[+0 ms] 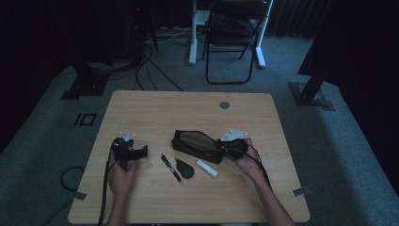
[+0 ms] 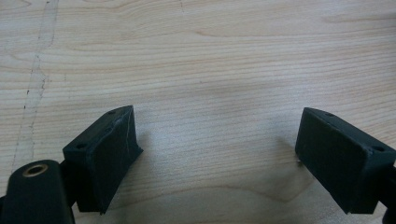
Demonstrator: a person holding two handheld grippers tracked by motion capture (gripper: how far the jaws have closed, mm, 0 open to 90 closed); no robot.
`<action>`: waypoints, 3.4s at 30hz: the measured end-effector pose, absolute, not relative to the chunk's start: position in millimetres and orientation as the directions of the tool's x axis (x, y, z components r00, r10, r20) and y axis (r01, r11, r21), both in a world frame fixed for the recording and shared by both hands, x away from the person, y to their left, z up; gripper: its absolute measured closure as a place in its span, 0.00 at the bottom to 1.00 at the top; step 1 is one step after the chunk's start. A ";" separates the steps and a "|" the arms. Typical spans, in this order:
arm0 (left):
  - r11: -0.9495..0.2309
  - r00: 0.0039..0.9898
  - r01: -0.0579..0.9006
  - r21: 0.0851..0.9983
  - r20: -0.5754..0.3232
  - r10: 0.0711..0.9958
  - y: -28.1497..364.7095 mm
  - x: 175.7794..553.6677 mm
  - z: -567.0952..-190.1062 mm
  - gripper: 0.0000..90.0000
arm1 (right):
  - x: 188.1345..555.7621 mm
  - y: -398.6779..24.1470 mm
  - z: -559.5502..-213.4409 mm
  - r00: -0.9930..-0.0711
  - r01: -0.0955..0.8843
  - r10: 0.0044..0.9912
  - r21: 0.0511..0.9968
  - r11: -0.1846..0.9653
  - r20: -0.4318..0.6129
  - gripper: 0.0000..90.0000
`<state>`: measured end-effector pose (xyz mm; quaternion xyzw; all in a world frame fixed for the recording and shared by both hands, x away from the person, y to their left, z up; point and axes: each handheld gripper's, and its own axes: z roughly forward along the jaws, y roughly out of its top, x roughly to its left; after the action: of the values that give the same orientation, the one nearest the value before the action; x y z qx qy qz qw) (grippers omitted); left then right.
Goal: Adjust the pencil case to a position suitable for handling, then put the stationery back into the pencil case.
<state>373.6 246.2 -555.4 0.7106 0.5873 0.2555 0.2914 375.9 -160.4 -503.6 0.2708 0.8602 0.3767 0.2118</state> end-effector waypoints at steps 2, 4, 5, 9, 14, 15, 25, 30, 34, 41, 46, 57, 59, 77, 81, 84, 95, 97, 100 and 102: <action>-0.141 0.180 0.686 0.714 0.021 0.983 246.2 373.6 -555.3 0.15 | 377.0 -161.2 -503.5 -0.769 0.303 0.619 0.762 0.573 -0.160 0.84; -0.140 0.180 0.686 0.714 0.020 0.984 246.2 373.6 -555.3 0.15 | 378.4 -162.0 -503.5 -0.773 0.297 0.614 0.764 0.573 -0.161 0.83; -0.140 0.180 0.686 0.714 0.021 0.983 246.2 373.6 -555.3 0.15 | 378.8 -162.4 -503.5 -0.772 0.299 0.616 0.766 0.569 -0.156 0.80; -0.140 0.180 0.686 0.714 0.021 0.983 246.2 373.6 -555.4 0.15 | 380.0 -165.7 -500.2 -0.761 0.310 0.638 0.797 0.519 -0.119 0.66; -0.141 0.180 0.686 0.714 0.021 0.983 246.1 373.8 -555.3 0.15 | 375.8 -167.4 -489.4 -0.738 0.300 0.664 0.823 0.483 -0.120 0.58; -0.141 0.180 0.686 0.714 0.021 0.983 246.2 373.9 -555.3 0.15 | 374.8 -167.6 -487.2 -0.730 0.300 0.672 0.826 0.477 -0.123 0.58; -0.141 0.181 0.686 0.714 0.021 0.983 245.9 374.4 -555.3 0.15 | 361.9 -168.3 -475.2 -0.710 0.290 0.690 0.835 0.468 -0.140 0.54; -0.144 0.182 0.686 0.713 0.023 0.983 245.2 376.1 -555.3 0.14 | 357.6 -169.3 -473.6 -0.705 0.294 0.695 0.833 0.468 -0.142 0.53; -0.144 0.182 0.686 0.713 0.023 0.983 245.2 376.1 -555.2 0.15 | 354.4 -170.6 -471.9 -0.704 0.298 0.697 0.834 0.465 -0.137 0.53; -0.143 0.181 0.685 0.714 0.023 0.983 245.1 375.9 -555.3 0.15 | 346.0 -168.0 -473.3 -0.715 0.304 0.688 0.832 0.464 -0.123 0.52; -0.143 0.182 0.685 0.714 0.023 0.983 245.0 375.7 -555.3 0.15 | 341.7 -167.7 -477.3 -0.722 0.309 0.683 0.830 0.465 -0.113 0.52; -0.142 0.181 0.685 0.714 0.022 0.983 245.0 375.6 -555.3 0.15 | 330.3 -167.9 -479.0 -0.739 0.315 0.669 0.839 0.444 -0.077 0.51; -0.143 0.182 0.685 0.714 0.023 0.983 245.0 375.6 -555.3 0.15 | 328.6 -167.5 -478.6 -0.741 0.313 0.667 0.840 0.444 -0.076 0.51; -0.142 0.181 0.685 0.715 0.022 0.983 244.9 375.5 -555.4 0.15 | 315.8 -163.3 -479.9 -0.758 0.293 0.647 0.842 0.453 -0.084 0.55; -0.142 0.181 0.685 0.715 0.021 0.983 244.9 375.4 -555.4 0.15 | 312.8 -161.6 -479.0 -0.765 0.281 0.638 0.845 0.454 -0.089 0.57; -0.142 0.181 0.685 0.715 0.022 0.983 244.9 375.4 -555.4 0.15 | 309.5 -158.7 -478.8 -0.771 0.275 0.630 0.845 0.458 -0.090 0.58; -0.142 0.181 0.685 0.715 0.022 0.983 244.9 375.5 -555.4 0.15 | 303.3 -154.8 -479.7 -0.781 0.269 0.619 0.846 0.460 -0.088 0.60; -0.142 0.181 0.685 0.715 0.022 0.983 244.9 375.5 -555.4 0.15 | 302.0 -153.7 -481.2 -0.783 0.269 0.615 0.844 0.463 -0.087 0.63; -0.142 0.181 0.685 0.714 0.022 0.983 244.9 375.4 -555.3 0.15 | 301.1 -151.8 -483.1 -0.790 0.266 0.607 0.840 0.473 -0.091 0.66; -0.142 0.181 0.685 0.715 0.022 0.983 244.9 375.5 -555.4 0.15 | 300.2 -149.6 -484.7 -0.793 0.265 0.602 0.837 0.479 -0.092 0.67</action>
<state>375.5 244.9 -555.4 0.7110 0.5865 0.2558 0.2917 300.2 -149.6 -484.7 0.2586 0.8384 0.4402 0.1910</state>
